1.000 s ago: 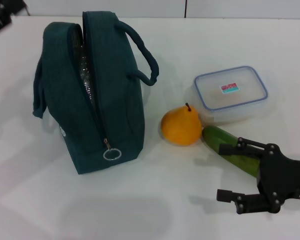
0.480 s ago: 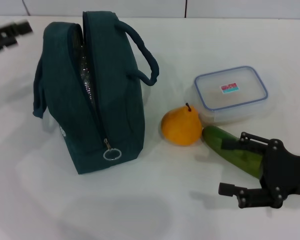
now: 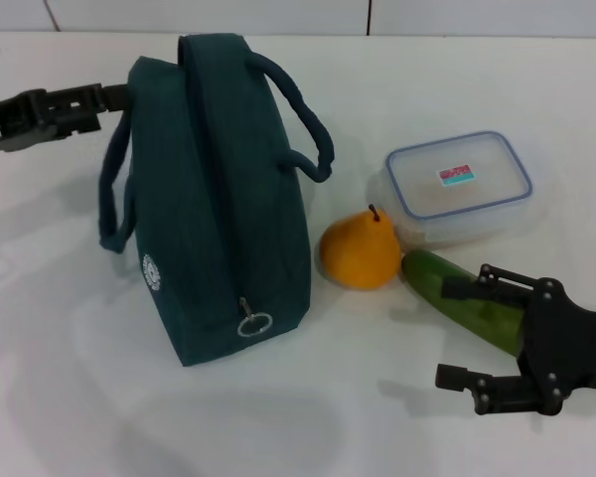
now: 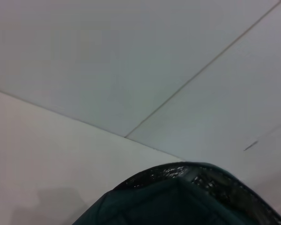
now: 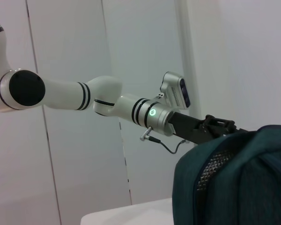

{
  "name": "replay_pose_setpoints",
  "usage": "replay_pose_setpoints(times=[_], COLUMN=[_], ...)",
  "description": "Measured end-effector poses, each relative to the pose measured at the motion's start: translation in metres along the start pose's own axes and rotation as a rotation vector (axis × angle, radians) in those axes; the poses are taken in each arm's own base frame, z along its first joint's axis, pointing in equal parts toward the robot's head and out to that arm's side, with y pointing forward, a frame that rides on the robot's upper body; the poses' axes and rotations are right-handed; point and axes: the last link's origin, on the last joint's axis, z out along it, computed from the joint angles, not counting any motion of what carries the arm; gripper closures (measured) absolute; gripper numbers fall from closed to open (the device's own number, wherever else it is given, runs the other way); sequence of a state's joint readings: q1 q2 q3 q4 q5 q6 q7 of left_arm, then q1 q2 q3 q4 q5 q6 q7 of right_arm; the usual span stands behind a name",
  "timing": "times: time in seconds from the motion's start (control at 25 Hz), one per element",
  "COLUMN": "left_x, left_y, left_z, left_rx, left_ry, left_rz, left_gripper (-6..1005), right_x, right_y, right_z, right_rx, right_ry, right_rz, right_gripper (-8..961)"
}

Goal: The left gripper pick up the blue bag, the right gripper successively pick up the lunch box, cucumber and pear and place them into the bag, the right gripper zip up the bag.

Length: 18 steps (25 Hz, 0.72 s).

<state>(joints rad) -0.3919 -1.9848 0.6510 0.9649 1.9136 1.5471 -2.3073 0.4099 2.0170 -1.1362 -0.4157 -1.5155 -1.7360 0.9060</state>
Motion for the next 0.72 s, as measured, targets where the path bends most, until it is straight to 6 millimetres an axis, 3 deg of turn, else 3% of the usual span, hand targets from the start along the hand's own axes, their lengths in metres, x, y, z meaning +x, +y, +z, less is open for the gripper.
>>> replay_pose_setpoints(times=[0.44, 0.72], left_x=[0.011, 0.003], left_y=[0.014, 0.022], left_z=[-0.022, -0.024], left_rx=[-0.026, -0.022], left_ry=[0.032, -0.052], left_rz=[-0.003, -0.045], left_gripper=[157, 166], right_x=[0.004, 0.004], right_y=[0.001, 0.000], right_z=[-0.001, 0.000], right_rx=[0.013, 0.015], right_ry=[0.010, 0.013], right_rz=[0.013, 0.012], right_gripper=[73, 74])
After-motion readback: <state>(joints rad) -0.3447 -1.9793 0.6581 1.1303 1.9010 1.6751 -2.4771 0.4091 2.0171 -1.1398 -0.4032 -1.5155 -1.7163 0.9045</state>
